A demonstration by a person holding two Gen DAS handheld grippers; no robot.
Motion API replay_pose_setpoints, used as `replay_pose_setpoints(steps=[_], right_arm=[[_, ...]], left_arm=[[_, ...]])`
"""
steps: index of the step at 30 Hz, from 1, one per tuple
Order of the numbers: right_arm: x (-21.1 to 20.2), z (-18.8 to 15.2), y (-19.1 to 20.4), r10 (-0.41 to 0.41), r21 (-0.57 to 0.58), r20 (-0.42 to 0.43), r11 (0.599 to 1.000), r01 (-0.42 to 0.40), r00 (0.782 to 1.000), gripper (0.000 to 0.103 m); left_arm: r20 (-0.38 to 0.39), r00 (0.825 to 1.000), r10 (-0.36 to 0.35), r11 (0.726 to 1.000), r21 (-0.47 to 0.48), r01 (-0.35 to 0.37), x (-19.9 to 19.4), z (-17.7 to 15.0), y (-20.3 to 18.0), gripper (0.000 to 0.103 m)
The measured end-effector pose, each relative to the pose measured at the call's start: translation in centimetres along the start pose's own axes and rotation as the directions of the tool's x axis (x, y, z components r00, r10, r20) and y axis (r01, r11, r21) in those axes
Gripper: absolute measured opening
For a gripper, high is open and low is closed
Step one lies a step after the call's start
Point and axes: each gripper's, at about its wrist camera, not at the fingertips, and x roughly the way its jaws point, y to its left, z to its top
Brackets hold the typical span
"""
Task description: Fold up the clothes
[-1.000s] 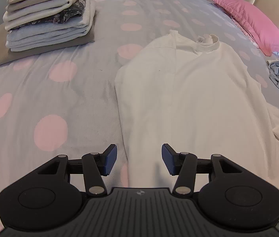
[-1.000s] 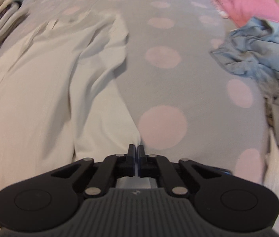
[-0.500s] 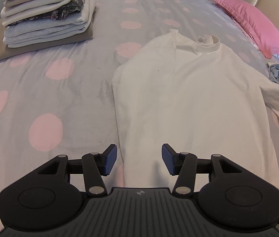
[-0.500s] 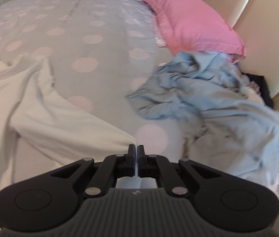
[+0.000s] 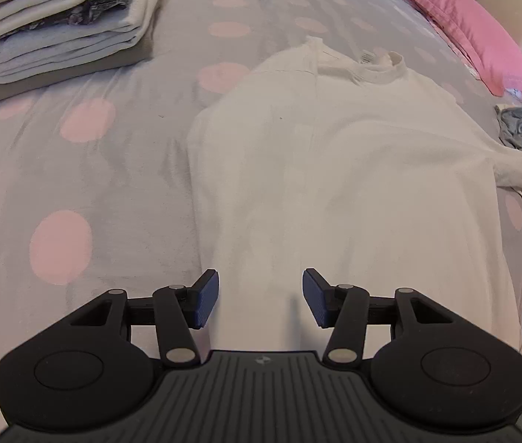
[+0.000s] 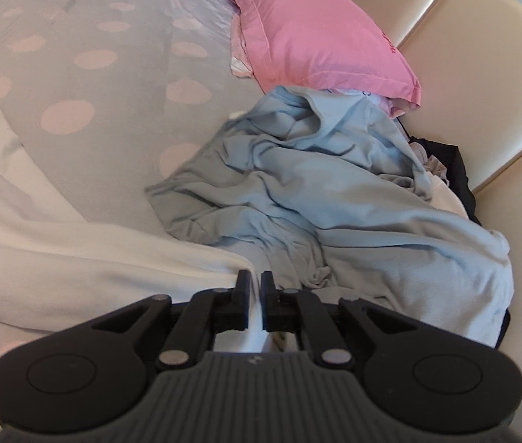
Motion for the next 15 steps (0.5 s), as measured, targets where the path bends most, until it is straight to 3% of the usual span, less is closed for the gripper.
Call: replay_pose_setpoints(steps=[2,6,11,13,15], right_arm=[[-1.2,-0.8,0.7,0.045,0.02,0.021,0.999,-0.046,0.999,0.031],[-3.7,-2.5,2.2,0.161,0.064,0.053,0.984,-0.165,0.985,0.033],[-6.8,-4.6,3.4,0.399,0.254,0.07,0.879,-0.404,0.914,0.04],[-8.3,-5.3,4.2,0.443,0.261,0.1,0.852,-0.453,0.891,0.043],[-9.5,-6.1,5.0,0.459,0.243,0.114,0.847,-0.473,0.881,0.045]], left_arm=[[-0.009,1.0,0.011,1.0,0.028,-0.011,0.0,-0.3,-0.4,0.052],[-0.033,0.999,0.039,0.995,0.092,-0.036,0.0,-1.2,-1.1,0.052],[-0.07,0.997,0.041,0.99,0.136,-0.031,0.1,-2.4,-1.6,0.052],[-0.08,0.996,0.025,0.989,0.151,-0.013,0.0,-2.8,-1.8,0.052],[-0.099,0.995,0.018,0.983,0.185,0.0,-0.1,-3.6,-2.4,0.055]])
